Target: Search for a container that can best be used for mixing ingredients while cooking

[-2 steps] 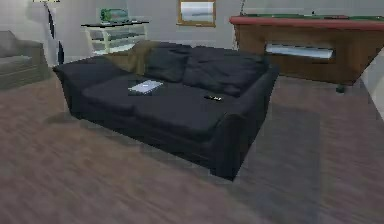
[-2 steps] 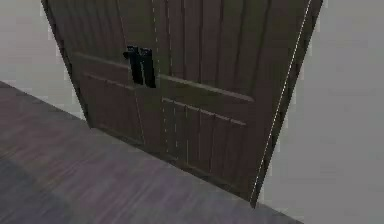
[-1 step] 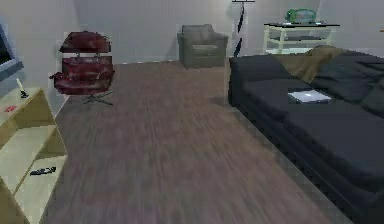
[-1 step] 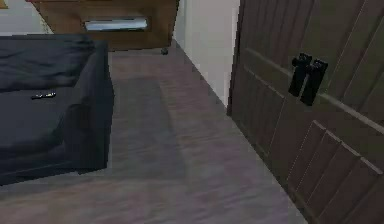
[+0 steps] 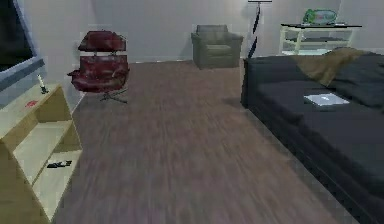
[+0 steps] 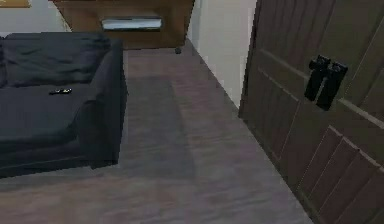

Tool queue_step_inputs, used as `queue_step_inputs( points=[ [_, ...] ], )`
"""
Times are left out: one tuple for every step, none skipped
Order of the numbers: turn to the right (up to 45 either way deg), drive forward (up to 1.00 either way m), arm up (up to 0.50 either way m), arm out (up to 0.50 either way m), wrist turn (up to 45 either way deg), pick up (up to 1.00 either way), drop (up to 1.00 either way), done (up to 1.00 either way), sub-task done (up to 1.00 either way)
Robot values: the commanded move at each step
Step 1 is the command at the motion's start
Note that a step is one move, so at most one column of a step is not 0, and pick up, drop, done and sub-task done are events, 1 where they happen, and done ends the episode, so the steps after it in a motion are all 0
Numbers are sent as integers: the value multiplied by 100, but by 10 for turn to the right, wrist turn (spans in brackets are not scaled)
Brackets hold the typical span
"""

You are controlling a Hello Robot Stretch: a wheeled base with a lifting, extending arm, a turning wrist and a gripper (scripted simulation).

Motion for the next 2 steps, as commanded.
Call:
queue_step_inputs(
  points=[
    [0, 100, 0, 0, 0, 0, 0, 0, 0],
    [0, 100, 0, 0, 0, 0, 0, 0, 0]
  ],
)
